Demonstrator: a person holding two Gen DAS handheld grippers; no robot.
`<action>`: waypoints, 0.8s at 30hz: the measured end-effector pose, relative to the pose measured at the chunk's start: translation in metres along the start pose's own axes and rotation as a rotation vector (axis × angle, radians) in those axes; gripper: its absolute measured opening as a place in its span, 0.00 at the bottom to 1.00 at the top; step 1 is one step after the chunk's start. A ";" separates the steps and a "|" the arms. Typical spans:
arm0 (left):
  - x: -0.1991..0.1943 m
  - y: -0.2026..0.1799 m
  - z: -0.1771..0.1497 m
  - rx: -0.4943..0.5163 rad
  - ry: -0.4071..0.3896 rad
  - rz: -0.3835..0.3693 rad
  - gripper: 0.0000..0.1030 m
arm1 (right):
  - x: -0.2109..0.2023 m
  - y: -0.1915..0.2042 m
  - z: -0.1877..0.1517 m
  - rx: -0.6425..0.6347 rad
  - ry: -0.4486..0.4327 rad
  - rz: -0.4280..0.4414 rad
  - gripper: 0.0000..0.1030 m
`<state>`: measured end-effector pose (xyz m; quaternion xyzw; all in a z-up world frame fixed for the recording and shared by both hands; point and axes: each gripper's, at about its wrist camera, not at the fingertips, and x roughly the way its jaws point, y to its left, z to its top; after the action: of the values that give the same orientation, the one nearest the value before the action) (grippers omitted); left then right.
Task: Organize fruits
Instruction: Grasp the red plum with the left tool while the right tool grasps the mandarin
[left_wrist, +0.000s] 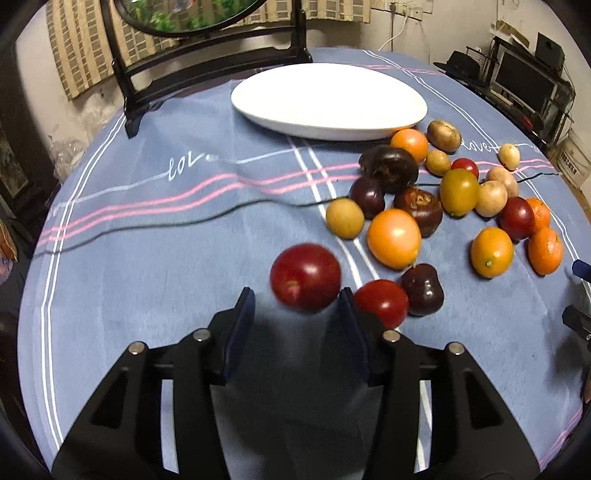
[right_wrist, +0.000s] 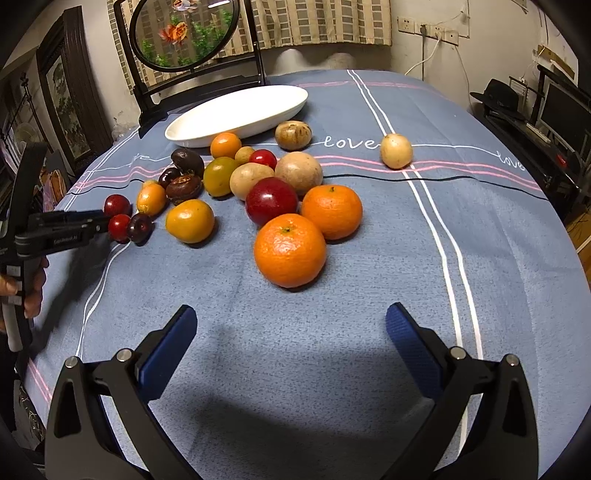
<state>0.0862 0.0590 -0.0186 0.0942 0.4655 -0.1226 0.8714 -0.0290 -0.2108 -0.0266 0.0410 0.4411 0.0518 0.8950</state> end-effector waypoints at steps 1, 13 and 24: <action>0.002 -0.001 0.002 0.012 -0.001 0.003 0.47 | 0.000 0.000 0.000 0.001 0.001 0.001 0.99; 0.007 -0.004 0.001 -0.027 -0.024 -0.054 0.38 | -0.003 0.001 0.007 -0.032 0.000 -0.030 0.99; -0.047 -0.014 -0.013 -0.021 -0.165 -0.102 0.38 | 0.023 0.008 0.032 -0.082 0.062 0.023 0.76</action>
<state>0.0466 0.0554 0.0133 0.0506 0.3975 -0.1690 0.9005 0.0096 -0.2006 -0.0243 0.0079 0.4658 0.0812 0.8811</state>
